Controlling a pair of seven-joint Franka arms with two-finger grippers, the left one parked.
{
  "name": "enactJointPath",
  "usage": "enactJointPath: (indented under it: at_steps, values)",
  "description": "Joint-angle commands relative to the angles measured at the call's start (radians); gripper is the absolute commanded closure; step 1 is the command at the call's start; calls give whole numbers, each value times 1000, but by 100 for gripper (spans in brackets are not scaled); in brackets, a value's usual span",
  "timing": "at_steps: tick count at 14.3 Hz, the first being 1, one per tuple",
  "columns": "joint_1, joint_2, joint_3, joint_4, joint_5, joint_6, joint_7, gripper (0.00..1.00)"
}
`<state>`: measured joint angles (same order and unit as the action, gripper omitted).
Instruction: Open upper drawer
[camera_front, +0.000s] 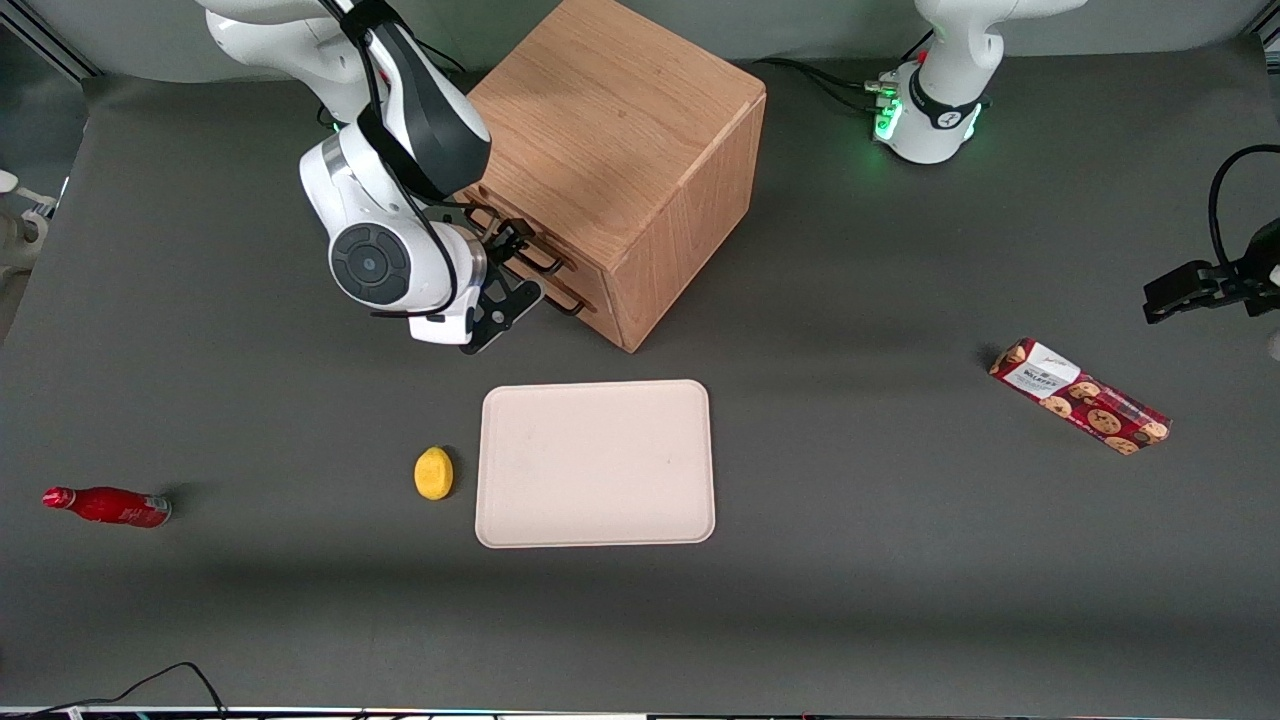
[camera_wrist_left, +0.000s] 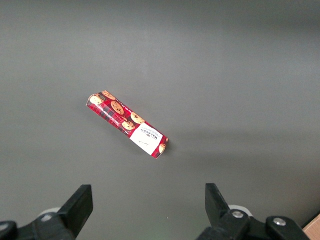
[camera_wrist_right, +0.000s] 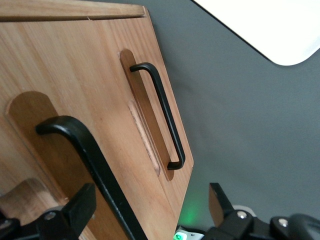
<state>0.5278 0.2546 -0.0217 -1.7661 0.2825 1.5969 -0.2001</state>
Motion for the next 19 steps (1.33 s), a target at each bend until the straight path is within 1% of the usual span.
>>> enactJointPath:
  at_steps: [1,4,6,14,16,19]
  values:
    - [0,-21,6,-38,27,24,-22,0]
    - [0,-23,6,-62,26,52,-28,0]
    - [-2,-28,6,-88,27,74,-65,0]
    - [-15,-48,6,-119,24,78,-70,0]
    - [-29,-46,5,-119,23,84,-116,0]
    - [-51,-40,5,-115,12,86,-125,0]
